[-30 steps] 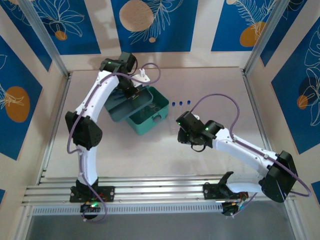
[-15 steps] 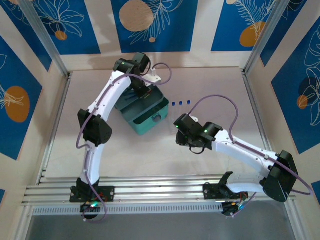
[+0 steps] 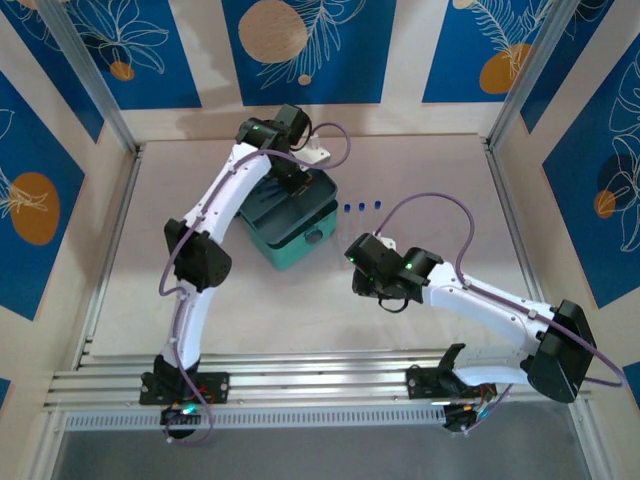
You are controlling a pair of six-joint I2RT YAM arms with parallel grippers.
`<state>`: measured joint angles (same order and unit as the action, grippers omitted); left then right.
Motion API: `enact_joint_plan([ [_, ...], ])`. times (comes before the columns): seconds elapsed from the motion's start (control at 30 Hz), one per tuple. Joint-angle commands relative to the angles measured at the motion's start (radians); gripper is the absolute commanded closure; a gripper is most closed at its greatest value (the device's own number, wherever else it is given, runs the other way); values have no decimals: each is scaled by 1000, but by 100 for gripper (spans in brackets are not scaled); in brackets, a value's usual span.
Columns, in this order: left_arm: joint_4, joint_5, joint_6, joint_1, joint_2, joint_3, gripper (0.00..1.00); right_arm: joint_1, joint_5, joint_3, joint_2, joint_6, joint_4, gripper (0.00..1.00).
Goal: Organize the chemistry lab equipment
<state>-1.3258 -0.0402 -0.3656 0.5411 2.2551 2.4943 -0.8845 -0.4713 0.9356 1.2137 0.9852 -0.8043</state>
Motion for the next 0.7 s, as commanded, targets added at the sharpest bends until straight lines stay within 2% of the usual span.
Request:
enact_joint_plan([
  [0.0,-14,-3,55,7,20,29,100,-10,-22,-4,-10,27,-21,67],
  [0.27,10,10,119,10,44,28,100,-20,-27,-6,-16,40,-29,67],
  [0.67,28,35,102,9,42,-23,100,-27,-29,-23,-31,51,-30,67],
])
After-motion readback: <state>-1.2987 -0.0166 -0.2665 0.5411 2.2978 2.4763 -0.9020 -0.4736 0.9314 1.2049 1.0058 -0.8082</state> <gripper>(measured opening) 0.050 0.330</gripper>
